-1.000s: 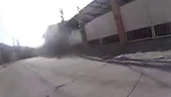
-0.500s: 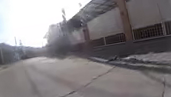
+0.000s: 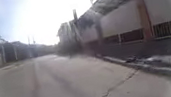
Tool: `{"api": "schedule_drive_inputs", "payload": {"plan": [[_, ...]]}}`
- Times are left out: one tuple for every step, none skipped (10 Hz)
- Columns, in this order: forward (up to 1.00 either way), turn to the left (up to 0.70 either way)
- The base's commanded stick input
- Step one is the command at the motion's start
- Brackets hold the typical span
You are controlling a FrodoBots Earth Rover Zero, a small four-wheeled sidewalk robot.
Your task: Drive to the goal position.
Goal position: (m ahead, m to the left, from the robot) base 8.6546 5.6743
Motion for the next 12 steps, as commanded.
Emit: {"api": "schedule_drive_inputs", "payload": {"plan": [[1.00,0.00],[1.00,0.00],[1.00,0.00],[1.00,0.00],[1.00,0.00],[1.00,0.00],[1.00,0.00],[1.00,0.00],[1.00,0.15],[1.00,0.31],[1.00,0.35],[1.00,0.35]]}}
